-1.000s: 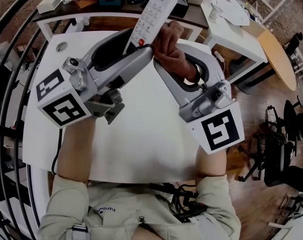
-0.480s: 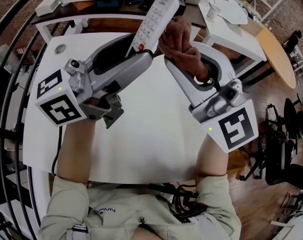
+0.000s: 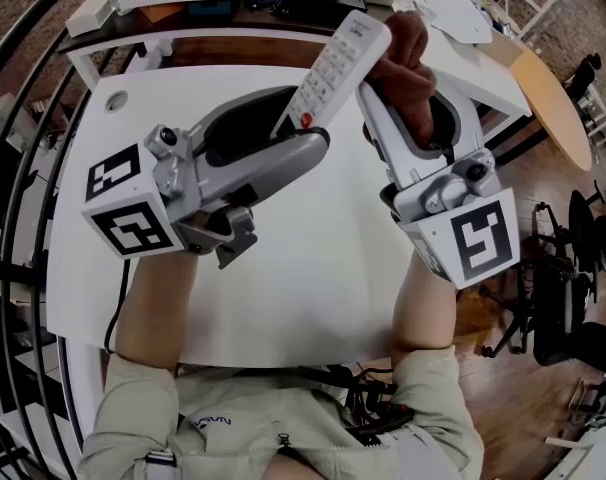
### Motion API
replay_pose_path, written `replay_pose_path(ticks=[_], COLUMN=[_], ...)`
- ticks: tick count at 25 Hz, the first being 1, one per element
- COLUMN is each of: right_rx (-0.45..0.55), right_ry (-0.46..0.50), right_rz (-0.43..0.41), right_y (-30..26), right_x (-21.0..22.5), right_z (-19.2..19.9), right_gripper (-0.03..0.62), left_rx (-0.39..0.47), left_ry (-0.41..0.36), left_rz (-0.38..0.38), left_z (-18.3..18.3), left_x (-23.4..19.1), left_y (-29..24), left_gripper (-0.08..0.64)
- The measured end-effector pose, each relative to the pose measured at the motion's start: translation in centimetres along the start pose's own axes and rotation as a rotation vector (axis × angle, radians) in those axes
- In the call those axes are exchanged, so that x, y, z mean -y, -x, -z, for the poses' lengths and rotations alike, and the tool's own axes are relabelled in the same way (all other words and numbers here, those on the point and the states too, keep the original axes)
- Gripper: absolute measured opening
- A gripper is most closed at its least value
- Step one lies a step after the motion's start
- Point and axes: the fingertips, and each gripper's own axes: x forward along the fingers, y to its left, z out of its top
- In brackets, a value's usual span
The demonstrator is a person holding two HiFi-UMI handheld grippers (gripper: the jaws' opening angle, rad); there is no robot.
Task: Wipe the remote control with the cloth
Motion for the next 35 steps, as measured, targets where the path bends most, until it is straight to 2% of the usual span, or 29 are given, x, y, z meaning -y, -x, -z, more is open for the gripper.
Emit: replay_pose_path(ticks=[14, 24, 26, 32, 35], right_rx=[-0.117, -0.222, -0.225, -0.109, -0.085], right_ry=[0.072, 0.126, 0.125, 0.062, 0.048], right_rz=[-0.256, -0.423, -0.390, -0.035, 0.043], right_y=[-1.2, 0.0, 0.1, 0.0, 0.4], right_x=[-6.9, -9.5, -8.5, -0.9, 1.2], right_z=[2.3, 3.9, 3.8, 1.9, 1.9], right_gripper=[0.114, 0.114, 0.114, 0.115, 0.115], left_rx=[0.108, 0.131, 0.131, 0.087, 0.053], left_ry=[0.040, 0.064, 0.072, 0.088, 0.110], left_rz=[0.024, 0.036, 0.040, 0.036, 0.067], left_z=[-2.6, -3.0, -2.9, -1.3, -0.1], left_x=[0.1, 0.0, 0.0, -0.2, 0.3], left_y=[1.2, 1.4, 1.4, 0.9, 0.0], left_gripper=[0.244, 0.244, 0.244, 0.244, 0.244])
